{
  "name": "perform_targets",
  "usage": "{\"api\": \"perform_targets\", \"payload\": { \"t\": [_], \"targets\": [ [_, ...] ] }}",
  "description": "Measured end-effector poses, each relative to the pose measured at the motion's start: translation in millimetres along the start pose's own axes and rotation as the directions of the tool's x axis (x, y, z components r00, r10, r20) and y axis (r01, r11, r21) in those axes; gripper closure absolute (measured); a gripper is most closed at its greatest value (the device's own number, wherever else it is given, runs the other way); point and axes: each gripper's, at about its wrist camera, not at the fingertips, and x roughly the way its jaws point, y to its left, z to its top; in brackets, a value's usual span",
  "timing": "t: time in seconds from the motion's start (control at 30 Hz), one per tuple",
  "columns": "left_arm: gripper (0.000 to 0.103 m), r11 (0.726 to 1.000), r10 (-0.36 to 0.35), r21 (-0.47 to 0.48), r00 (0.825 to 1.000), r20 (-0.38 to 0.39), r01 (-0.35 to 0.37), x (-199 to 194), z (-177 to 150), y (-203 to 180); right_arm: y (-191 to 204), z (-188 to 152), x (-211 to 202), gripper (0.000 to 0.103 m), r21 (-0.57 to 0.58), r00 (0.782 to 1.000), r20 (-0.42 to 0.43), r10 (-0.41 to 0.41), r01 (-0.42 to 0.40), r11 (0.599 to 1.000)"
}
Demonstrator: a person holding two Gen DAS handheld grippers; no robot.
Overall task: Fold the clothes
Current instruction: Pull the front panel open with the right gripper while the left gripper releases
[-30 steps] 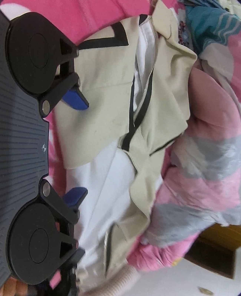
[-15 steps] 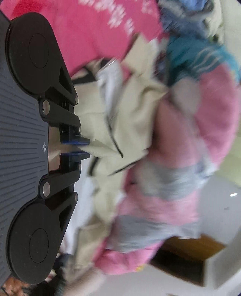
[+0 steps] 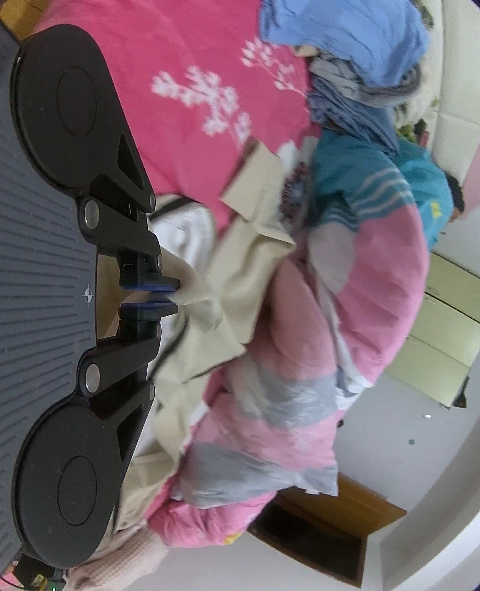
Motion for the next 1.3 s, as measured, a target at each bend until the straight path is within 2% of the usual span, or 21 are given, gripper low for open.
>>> {"api": "perform_targets", "payload": {
  "t": [0.1, 0.2, 0.23, 0.27, 0.33, 0.43, 0.53, 0.6, 0.67, 0.8, 0.93, 1.03, 1.1, 1.13, 1.23, 1.3],
  "targets": [
    [0.099, 1.0, 0.003, -0.022, 0.995, -0.097, -0.005, -1.4, -16.6, 11.8, -12.7, -11.9, -8.9, 0.102, 0.003, 0.998, -0.038, -0.053, 0.054, 0.999],
    [0.096, 0.998, -0.014, -0.07, 0.975, -0.224, -0.001, 4.0, -31.3, 27.7, -28.9, -14.6, -19.0, 0.102, 0.065, 0.993, -0.068, -0.099, 0.103, 0.993],
    [0.095, 0.996, -0.014, -0.088, 0.971, -0.241, -0.007, 2.8, -34.8, 32.7, -30.9, -12.6, -25.5, 0.102, 0.08, 0.993, -0.064, -0.099, 0.104, 0.991],
    [0.094, 0.994, -0.009, -0.106, 0.97, -0.244, -0.017, 0.0, -37.7, 37.3, -32.2, -9.9, -32.9, 0.101, 0.093, 0.994, -0.053, -0.097, 0.102, 0.99],
    [0.091, 0.991, -0.003, -0.133, 0.975, -0.224, -0.027, -8.7, -37.9, 44.1, -26.4, 4.6, -57.1, 0.1, 0.092, 0.995, 0.046, -0.084, 0.08, 0.993],
    [0.084, 0.99, 0.03, -0.134, 0.989, -0.148, -0.05, -23.6, -30.9, 43.5, -17.9, 26.1, -93.3, 0.098, 0.086, 0.979, 0.192, -0.063, 0.047, 0.995],
    [0.082, 0.993, 0.059, -0.102, 0.996, -0.065, -0.066, -35.8, -23.4, 36.1, -13.6, 39.0, -124.9, 0.086, 0.085, 0.947, 0.314, -0.065, 0.04, 0.996],
    [0.073, 0.997, 0.048, -0.057, 0.998, -0.028, -0.05, -37.0, -19.4, 24.4, -22.5, 37.0, -129.8, 0.07, 0.113, 0.941, 0.324, -0.097, 0.063, 0.992],
    [0.069, 1.0, 0.009, -0.01, 1.0, -0.006, -0.009, -32.0, -17.0, 8.6, -31.5, 35.1, -134.8, 0.064, 0.141, 0.934, 0.333, -0.128, 0.085, 0.986],
    [0.068, 0.997, -0.04, 0.062, 0.997, -0.065, 0.044, -1.2, -29.9, -18.7, -49.3, 31.8, -144.7, 0.062, 0.197, 0.918, 0.349, -0.191, 0.127, 0.972],
    [0.068, 0.987, -0.082, 0.127, 0.987, -0.138, 0.099, 31.6, -44.6, -45.6, -65.2, 42.5, -151.5, 0.06, 0.244, 0.892, 0.391, -0.227, 0.137, 0.96],
    [0.068, 0.975, -0.109, 0.172, 0.975, -0.193, 0.143, 56.2, -55.5, -65.8, -68.2, 54.9, -152.1, 0.056, 0.261, 0.89, 0.401, -0.218, 0.117, 0.958],
    [0.068, 0.964, -0.125, 0.201, 0.965, -0.231, 0.173, 72.6, -62.9, -79.3, -67.1, 61.4, -145.8, 0.043, 0.253, 0.889, 0.402, -0.222, 0.125, 0.959],
    [0.068, 0.958, -0.133, 0.215, 0.959, -0.249, 0.188, 80.8, -66.5, -86.0, -66.9, 64.8, -142.2, 0.042, 0.251, 0.888, 0.402, -0.224, 0.129, 0.959],
    [0.068, 0.947, -0.137, 0.241, 0.948, -0.287, 0.21, 99.9, -78.8, -97.1, -70.1, 76.7, -132.9, 0.043, 0.229, 0.877, 0.42, -0.233, 0.147, 0.962],
    [0.068, 0.95, -0.124, 0.24, 0.947, -0.297, 0.2, 107.5, -86.0, -96.5, -73.6, 81.6, -125.1, 0.053, 0.186, 0.879, 0.429, -0.208, 0.14, 0.973]
  ]
}}
